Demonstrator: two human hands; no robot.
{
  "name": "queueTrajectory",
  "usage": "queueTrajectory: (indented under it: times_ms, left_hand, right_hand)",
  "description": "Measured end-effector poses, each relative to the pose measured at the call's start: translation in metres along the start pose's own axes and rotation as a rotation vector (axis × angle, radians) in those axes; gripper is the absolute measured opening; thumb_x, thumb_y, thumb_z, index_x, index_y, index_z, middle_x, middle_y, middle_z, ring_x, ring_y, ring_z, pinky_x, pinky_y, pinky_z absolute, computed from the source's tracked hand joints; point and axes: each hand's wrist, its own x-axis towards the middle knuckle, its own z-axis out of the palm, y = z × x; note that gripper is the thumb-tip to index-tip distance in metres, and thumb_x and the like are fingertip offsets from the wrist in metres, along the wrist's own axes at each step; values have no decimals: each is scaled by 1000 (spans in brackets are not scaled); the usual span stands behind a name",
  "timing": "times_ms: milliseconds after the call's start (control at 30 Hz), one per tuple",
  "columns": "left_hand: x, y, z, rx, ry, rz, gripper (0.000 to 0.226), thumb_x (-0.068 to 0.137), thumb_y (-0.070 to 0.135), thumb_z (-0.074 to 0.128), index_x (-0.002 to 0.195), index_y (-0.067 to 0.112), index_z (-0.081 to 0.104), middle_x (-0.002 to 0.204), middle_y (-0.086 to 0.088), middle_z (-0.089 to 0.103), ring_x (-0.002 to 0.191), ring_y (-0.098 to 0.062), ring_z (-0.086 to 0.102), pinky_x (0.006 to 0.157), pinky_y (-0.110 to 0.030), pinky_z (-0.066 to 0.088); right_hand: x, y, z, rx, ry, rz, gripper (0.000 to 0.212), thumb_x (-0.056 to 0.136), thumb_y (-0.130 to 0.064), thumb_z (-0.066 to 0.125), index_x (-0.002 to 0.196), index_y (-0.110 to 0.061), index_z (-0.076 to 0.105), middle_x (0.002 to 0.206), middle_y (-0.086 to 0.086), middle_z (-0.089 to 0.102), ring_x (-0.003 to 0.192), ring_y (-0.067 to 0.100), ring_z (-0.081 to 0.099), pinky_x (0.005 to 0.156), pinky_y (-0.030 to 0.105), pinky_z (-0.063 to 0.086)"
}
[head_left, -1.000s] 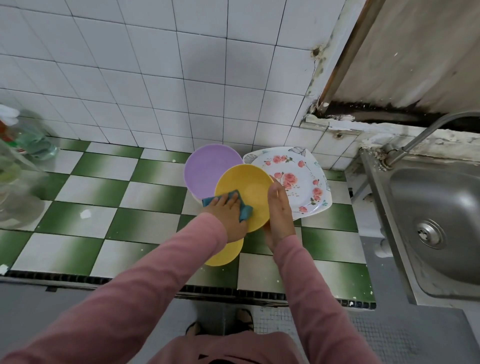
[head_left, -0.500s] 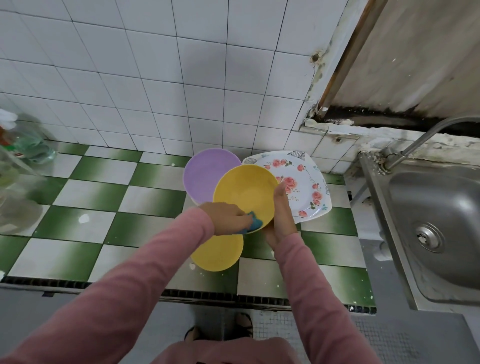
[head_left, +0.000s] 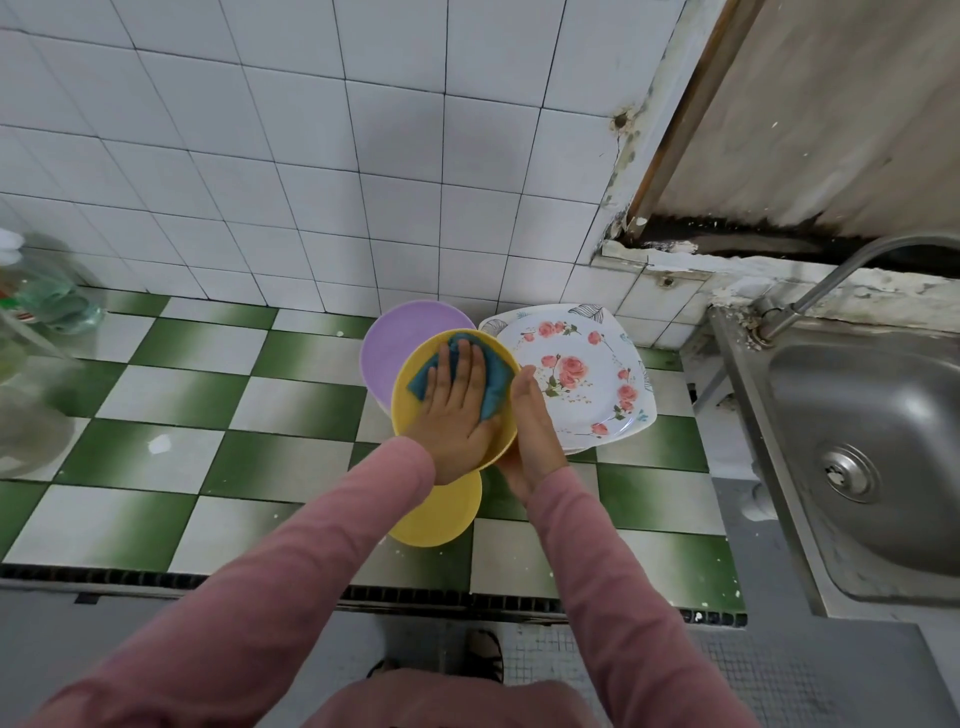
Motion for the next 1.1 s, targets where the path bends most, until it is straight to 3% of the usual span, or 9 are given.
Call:
queueTrajectory:
  times_ms: [167, 300, 367, 500, 567, 667, 767, 933, 1100]
  left_hand:
    - [-3, 13, -12, -321, -83, 197, 71, 106, 27, 33, 144, 25, -27, 145, 9, -39, 136, -7, -34, 117, -27, -15]
    - [-12, 10, -22, -453, -244, 210, 64, 102, 19, 37, 153, 43, 7, 161, 18, 2, 148, -6, 3, 113, -21, 10]
    - [-13, 3, -26, -360, -286, 145, 54, 102, 26, 34, 148, 51, 25, 160, 16, 22, 146, -16, 23, 111, -27, 21]
    - [-13, 0, -36, 140, -319, 115, 62, 91, 52, 12, 149, 43, 33, 153, 10, 40, 133, -23, 42, 101, -40, 43]
    - [-12, 0, -34, 343, -255, 131, 66, 95, 52, 10, 153, 29, 29, 157, 6, 34, 142, -21, 33, 109, -40, 38]
    - [-10, -5, -28, 472, -188, 87, 63, 101, 44, 14, 158, 18, 6, 165, 2, 5, 152, -20, 0, 123, -39, 4]
    - [-3, -9, -21, 486, -97, -5, 66, 101, 42, 15, 154, 16, -16, 162, 1, -20, 148, -20, -22, 121, -41, -14]
    - [7, -4, -12, 362, 72, 71, 66, 88, 44, -9, 143, 14, -31, 159, -4, -28, 141, -23, -34, 110, -37, -31]
    - [11, 22, -10, -34, -178, 196, 69, 106, 30, 25, 149, 15, -26, 157, -6, -33, 144, -21, -31, 121, -41, -12]
  right_hand:
    - [2, -8, -2, 53, -14, 61, 81, 78, -73, 51, 144, -27, 45, 138, 5, 60, 122, 22, 62, 100, 47, 53]
    - [6, -18, -8, 69, 94, 101, 104, 63, -85, 58, 146, -23, 42, 133, 11, 63, 115, 29, 66, 89, 48, 58]
    - [9, -19, -14, 69, 122, 94, 117, 51, -89, 67, 146, -24, 44, 133, 12, 63, 115, 33, 66, 95, 57, 53]
    - [10, -22, -24, 64, 98, 43, 100, 63, -87, 55, 142, -27, 47, 133, 11, 63, 116, 35, 65, 91, 62, 53]
    - [9, -21, -27, 69, 87, 41, 90, 69, -84, 49, 141, -30, 46, 132, 10, 63, 114, 35, 65, 89, 64, 53]
    - [6, -17, -23, 57, 91, 45, 87, 70, -82, 51, 140, -31, 47, 131, 8, 64, 115, 35, 64, 87, 66, 53]
    - [4, -17, -18, 45, 62, 21, 82, 72, -76, 52, 139, -29, 50, 129, 7, 66, 115, 32, 66, 91, 63, 53]
    - [4, -18, -16, 28, 34, 49, 103, 62, -87, 60, 143, -25, 50, 132, 8, 65, 119, 29, 64, 94, 54, 54]
    - [7, -18, -11, 70, 95, 125, 109, 60, -85, 59, 150, -27, 39, 140, 6, 59, 122, 26, 61, 97, 49, 54]
